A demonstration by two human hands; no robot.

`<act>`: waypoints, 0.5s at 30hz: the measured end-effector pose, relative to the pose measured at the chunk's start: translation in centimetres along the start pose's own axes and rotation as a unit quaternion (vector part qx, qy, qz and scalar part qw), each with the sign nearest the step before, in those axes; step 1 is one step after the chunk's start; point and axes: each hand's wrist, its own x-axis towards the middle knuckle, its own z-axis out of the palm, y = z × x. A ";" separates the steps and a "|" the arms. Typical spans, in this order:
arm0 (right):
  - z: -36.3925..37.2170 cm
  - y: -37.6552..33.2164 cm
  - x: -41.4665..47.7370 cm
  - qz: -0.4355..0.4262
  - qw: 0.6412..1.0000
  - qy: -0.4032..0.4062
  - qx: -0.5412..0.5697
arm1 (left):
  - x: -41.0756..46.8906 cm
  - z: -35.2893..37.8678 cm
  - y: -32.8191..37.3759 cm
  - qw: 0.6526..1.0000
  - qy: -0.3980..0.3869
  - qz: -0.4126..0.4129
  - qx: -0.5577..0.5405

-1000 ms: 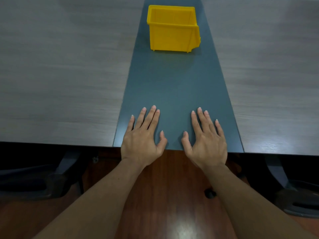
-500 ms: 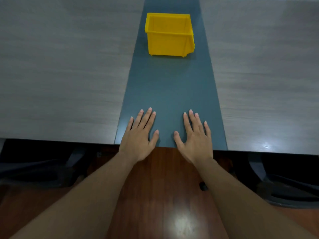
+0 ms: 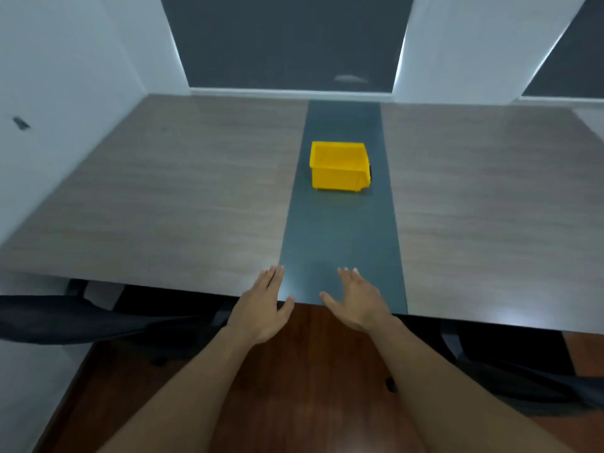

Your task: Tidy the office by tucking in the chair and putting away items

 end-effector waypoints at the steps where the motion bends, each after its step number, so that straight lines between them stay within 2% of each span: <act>1: -0.6 -1.4 -1.0 -0.010 1.000 0.002 0.002 | -1.7 -1.3 -0.3 1.000 0.012 -0.004 -0.002; 7: -2.3 -10.1 -5.7 -0.072 0.997 0.003 0.017 | -11.2 -7.8 -3.5 0.996 0.080 -0.036 -0.018; 15: -1.2 -23.4 -10.0 -0.165 0.986 0.011 0.030 | -23.2 -13.2 -12.3 0.979 0.169 -0.096 -0.062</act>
